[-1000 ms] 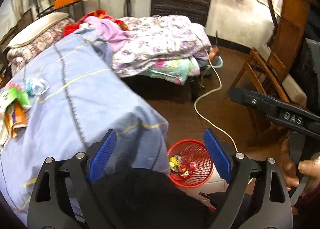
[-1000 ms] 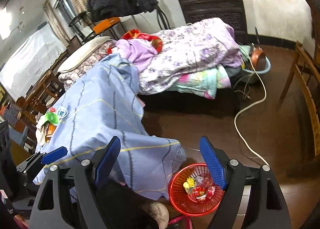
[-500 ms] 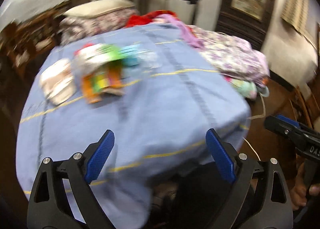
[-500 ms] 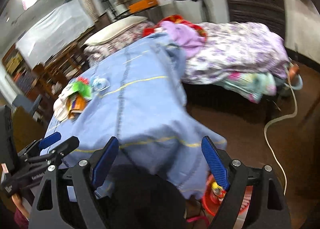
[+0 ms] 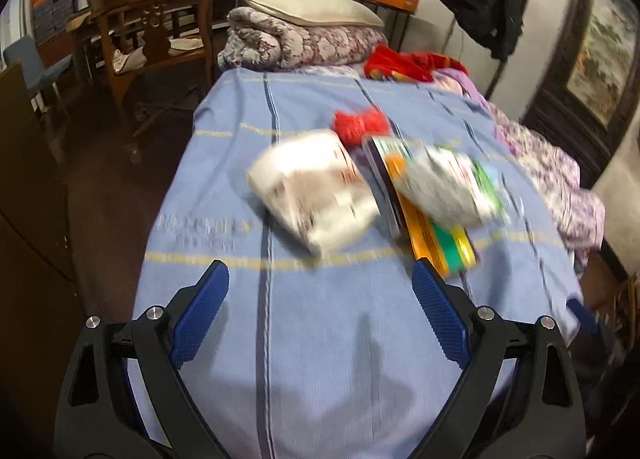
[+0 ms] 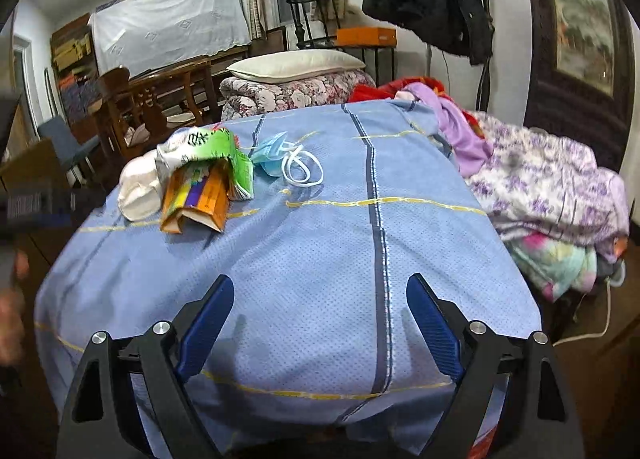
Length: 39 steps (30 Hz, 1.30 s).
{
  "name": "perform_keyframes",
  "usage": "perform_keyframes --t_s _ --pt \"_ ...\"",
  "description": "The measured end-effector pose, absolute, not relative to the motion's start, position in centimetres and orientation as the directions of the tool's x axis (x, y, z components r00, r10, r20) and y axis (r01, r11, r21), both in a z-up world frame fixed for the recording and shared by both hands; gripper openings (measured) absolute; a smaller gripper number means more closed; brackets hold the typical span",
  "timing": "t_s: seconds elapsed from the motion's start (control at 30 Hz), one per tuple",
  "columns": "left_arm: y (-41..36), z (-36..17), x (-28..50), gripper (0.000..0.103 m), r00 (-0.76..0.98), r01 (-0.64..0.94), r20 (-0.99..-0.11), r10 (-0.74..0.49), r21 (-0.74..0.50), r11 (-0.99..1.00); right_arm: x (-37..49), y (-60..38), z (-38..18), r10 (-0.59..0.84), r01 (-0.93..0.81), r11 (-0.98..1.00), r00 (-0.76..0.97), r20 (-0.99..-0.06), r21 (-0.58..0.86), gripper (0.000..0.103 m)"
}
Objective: Collect trash
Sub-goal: 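Move both tools back over the bed toward the remaining trash, then grasp the green-printed packet with the right tool while the left tool grasps the white paper cup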
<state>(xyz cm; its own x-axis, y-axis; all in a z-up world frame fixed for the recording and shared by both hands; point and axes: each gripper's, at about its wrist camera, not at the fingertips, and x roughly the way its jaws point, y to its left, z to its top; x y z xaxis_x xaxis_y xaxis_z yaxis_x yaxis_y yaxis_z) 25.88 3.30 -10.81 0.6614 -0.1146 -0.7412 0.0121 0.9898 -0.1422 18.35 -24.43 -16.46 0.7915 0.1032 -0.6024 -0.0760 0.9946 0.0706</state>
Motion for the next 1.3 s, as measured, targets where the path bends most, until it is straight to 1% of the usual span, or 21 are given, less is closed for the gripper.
perform_keyframes --t_s 0.1,0.23,0.53,0.63,0.8,0.9,1.13,1.3 --pt "3.5 -10.5 28.5 0.09 0.662 -0.003 -0.739 -0.122 -0.166 0.986 18.4 -25.1 -16.8 0.102 -0.055 0.994 0.795 -0.598 0.096 0.087" --pt "2.6 -10.8 31.2 0.09 0.651 -0.016 -0.753 -0.097 -0.142 0.99 18.8 -25.7 -17.3 0.096 -0.03 0.993 0.784 -0.613 0.117 0.087" --pt "2.3 -13.3 34.8 0.09 0.611 -0.079 -0.791 -0.028 -0.096 0.992 19.0 -25.6 -17.8 0.112 -0.042 0.991 0.774 -0.623 0.125 0.087" --pt "2.5 -13.9 35.1 0.092 0.608 -0.083 -0.794 -0.011 -0.077 0.994 19.0 -25.7 -17.8 0.115 -0.044 0.991 0.774 -0.623 0.128 0.087" --pt "3.5 -15.6 35.1 0.093 0.583 -0.101 -0.812 -0.012 -0.088 0.991 19.0 -25.7 -17.9 0.113 -0.045 0.991 0.775 -0.622 0.125 0.087" --pt "3.4 -15.6 34.7 0.095 0.594 -0.082 -0.804 -0.023 -0.089 0.993 19.1 -25.6 -17.9 0.109 -0.047 0.992 0.777 -0.621 0.115 0.089" --pt "2.8 -15.9 34.8 0.096 0.587 -0.078 -0.81 0.012 -0.042 0.996 19.3 -25.2 -17.9 0.098 -0.05 0.994 0.776 -0.623 0.094 0.092" --pt "3.5 -15.7 34.6 0.096 0.602 -0.087 -0.798 -0.022 -0.093 0.992 19.4 -24.9 -18.1 0.089 -0.05 0.996 0.774 -0.627 0.079 0.094"
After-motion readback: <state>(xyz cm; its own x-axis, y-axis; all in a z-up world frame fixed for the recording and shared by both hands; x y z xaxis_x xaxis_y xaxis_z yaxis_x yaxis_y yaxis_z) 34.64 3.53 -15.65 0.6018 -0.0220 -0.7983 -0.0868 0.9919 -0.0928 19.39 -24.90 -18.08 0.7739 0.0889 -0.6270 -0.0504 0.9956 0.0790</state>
